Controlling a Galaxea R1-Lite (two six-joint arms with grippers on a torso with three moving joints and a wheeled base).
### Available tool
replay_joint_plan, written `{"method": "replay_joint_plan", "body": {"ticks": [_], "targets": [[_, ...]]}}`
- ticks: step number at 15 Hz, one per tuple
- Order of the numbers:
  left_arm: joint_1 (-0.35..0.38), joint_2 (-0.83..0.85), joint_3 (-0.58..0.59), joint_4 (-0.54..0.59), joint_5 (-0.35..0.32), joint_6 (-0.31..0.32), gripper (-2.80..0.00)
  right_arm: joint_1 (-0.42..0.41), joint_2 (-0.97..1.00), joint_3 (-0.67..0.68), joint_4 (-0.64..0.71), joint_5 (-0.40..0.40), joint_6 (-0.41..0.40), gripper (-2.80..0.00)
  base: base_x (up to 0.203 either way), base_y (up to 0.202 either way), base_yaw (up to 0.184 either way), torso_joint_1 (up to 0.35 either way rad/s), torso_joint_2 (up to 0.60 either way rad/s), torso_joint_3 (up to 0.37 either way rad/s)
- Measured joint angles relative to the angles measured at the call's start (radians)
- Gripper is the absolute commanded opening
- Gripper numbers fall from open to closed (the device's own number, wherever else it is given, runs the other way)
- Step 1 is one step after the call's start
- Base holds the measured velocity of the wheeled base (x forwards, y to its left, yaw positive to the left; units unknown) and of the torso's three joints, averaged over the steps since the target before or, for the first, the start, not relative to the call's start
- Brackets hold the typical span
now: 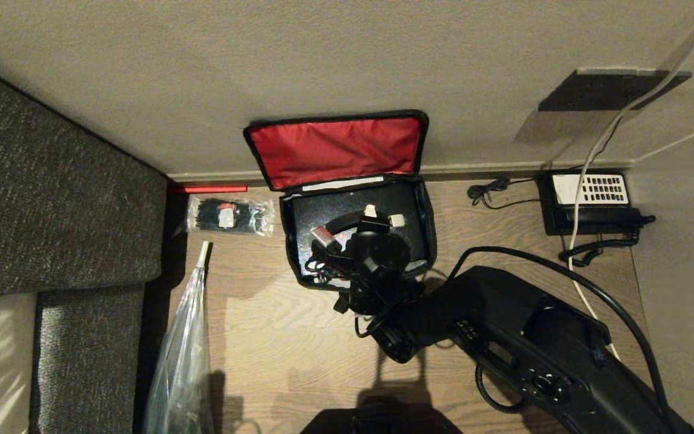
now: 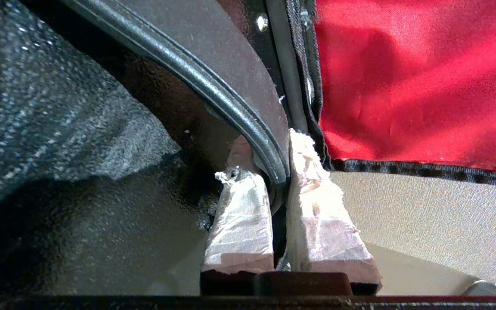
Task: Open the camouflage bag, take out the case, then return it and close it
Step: Lift the black box
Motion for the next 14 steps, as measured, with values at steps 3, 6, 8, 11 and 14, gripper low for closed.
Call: {"method": "replay_joint_plan", "body": {"ticks": [3,6,8,11,14], "targets": [[0.0,0.0,0.0,0.0,0.0,0.001,-2.8,0.01,-0.044,0.014,0.028,-0.008,-0.008,-2.8,0.0,0.0,0.0,0.0,0.0,0.0],[0.001,0.0,0.0,0.0,0.0,0.001,-2.8,0.055,-0.109,0.021,0.06,-0.061,-0.008,-2.8,0.0,0.0,0.0,0.0,0.0,0.0],[0.001,0.0,0.0,0.0,0.0,0.0,-2.8,0.086,-0.158,0.057,0.051,-0.13,-0.003,-2.8,0.0,0.0,0.0,0.0,0.0,0.0],[0.001,0.0,0.0,0.0,0.0,0.0,-2.8,0.115,-0.23,0.153,0.046,-0.17,0.014,-2.8,0.0,0.0,0.0,0.0,0.0,0.0],[0.001,0.0,0.0,0.0,0.0,0.001,-2.8,0.154,-0.292,0.217,0.045,-0.193,0.062,-2.8,0.0,0.0,0.0,0.0,0.0,0.0]]}}
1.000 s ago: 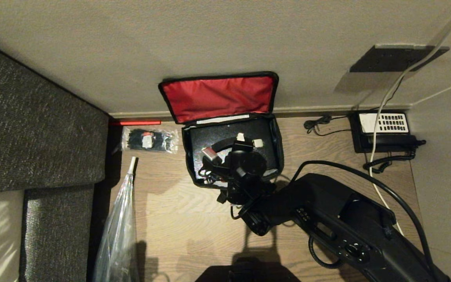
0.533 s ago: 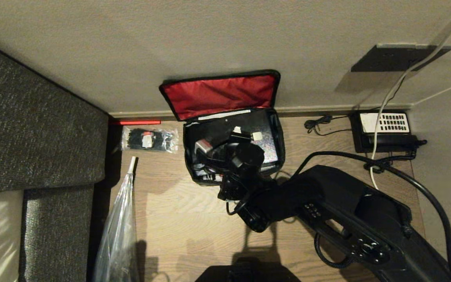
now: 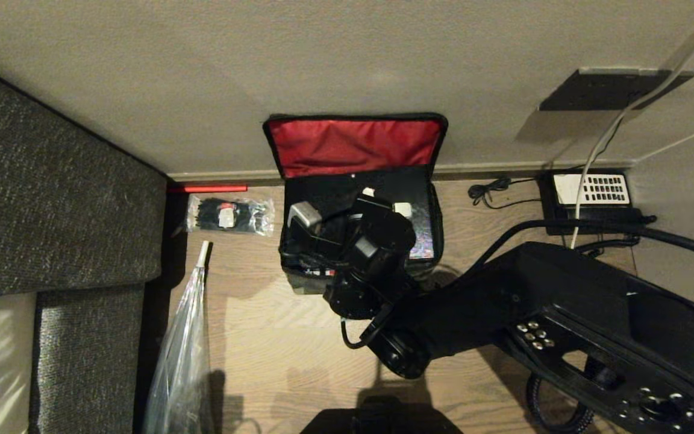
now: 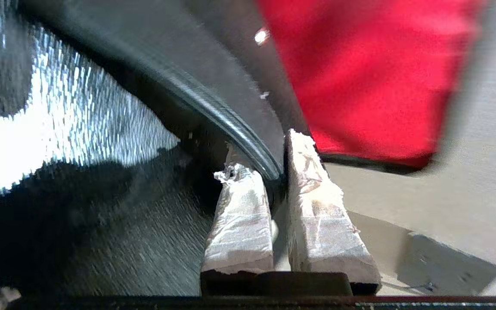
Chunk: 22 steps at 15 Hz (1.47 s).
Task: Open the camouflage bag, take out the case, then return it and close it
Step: Lift the black box
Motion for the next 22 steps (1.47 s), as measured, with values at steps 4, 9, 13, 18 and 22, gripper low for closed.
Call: {"method": "replay_joint_plan", "body": {"ticks": [4,9,13,18,22], "targets": [[0.0,0.0,0.0,0.0,0.0,-0.001,-2.8,0.013,-0.053,0.009,0.02,-0.026,0.034,-2.8,0.0,0.0,0.0,0.0,0.0,0.0],[0.0,0.0,0.0,0.0,0.0,0.0,-2.8,0.024,-0.074,0.023,0.042,-0.042,0.057,-2.8,0.0,0.0,0.0,0.0,0.0,0.0],[0.0,0.0,0.0,0.0,0.0,-0.001,-2.8,0.024,-0.051,0.011,0.105,-0.039,0.186,-2.8,0.0,0.0,0.0,0.0,0.0,0.0],[0.0,0.0,0.0,0.0,0.0,0.0,-2.8,0.023,-0.033,-0.007,0.29,-0.024,0.528,-2.8,0.0,0.0,0.0,0.0,0.0,0.0],[0.0,0.0,0.0,0.0,0.0,0.0,-2.8,0.023,-0.017,-0.012,0.312,-0.001,0.627,-2.8,0.0,0.0,0.0,0.0,0.0,0.0]]}}
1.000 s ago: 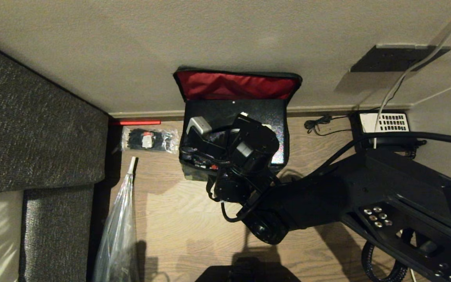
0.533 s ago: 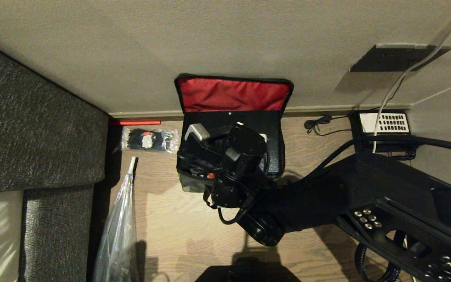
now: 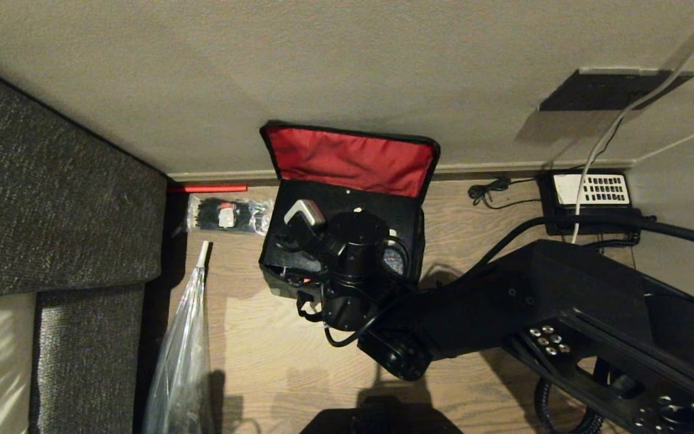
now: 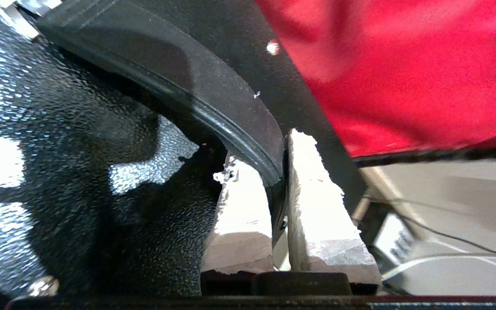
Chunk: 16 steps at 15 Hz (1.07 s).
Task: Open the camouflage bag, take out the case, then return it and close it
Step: Lift the black box
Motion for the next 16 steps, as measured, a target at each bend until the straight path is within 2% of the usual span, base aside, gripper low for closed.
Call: {"method": "replay_joint_plan", "body": {"ticks": [2,11,16], "targets": [[0.0,0.0,0.0,0.0,0.0,0.0,-2.8,0.0,0.002,-0.002,0.032,0.004,0.054,-2.8,0.0,0.0,0.0,0.0,0.0,0.0],[0.0,0.0,0.0,0.0,0.0,0.0,-2.8,0.028,-0.139,0.009,0.159,0.019,0.058,-2.8,0.0,0.0,0.0,0.0,0.0,0.0],[0.0,0.0,0.0,0.0,0.0,0.0,-2.8,0.035,-0.168,0.008,0.173,0.019,0.066,-2.8,0.0,0.0,0.0,0.0,0.0,0.0]]}}
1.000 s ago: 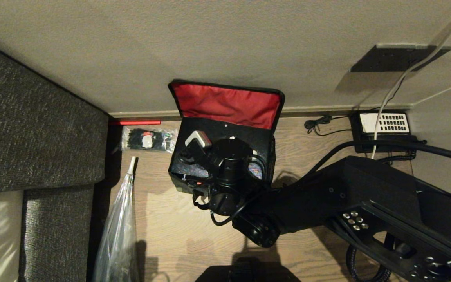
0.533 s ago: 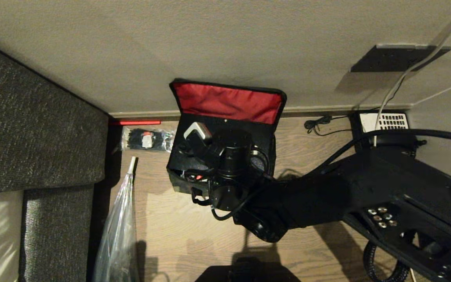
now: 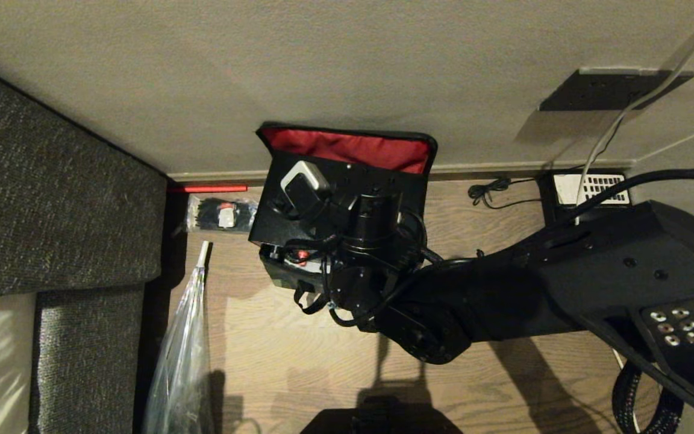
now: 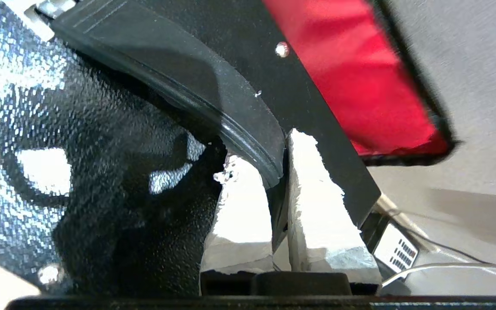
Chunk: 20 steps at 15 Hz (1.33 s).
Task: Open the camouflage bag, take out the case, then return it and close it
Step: Lift the black box, then release the handle
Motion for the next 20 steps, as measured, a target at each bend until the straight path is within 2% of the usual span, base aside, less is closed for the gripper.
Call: {"method": "replay_joint_plan", "body": {"ticks": [13,20], "targets": [[0.0,0.0,0.0,0.001,0.0,-0.001,-2.8,0.022,-0.185,0.138,0.109,-0.005,-0.023,-2.8,0.0,0.0,0.0,0.0,0.0,0.0],[0.0,0.0,0.0,0.0,0.0,0.0,-2.8,0.033,-0.34,0.352,0.113,-0.009,-0.016,-2.8,0.0,0.0,0.0,0.0,0.0,0.0]]}}
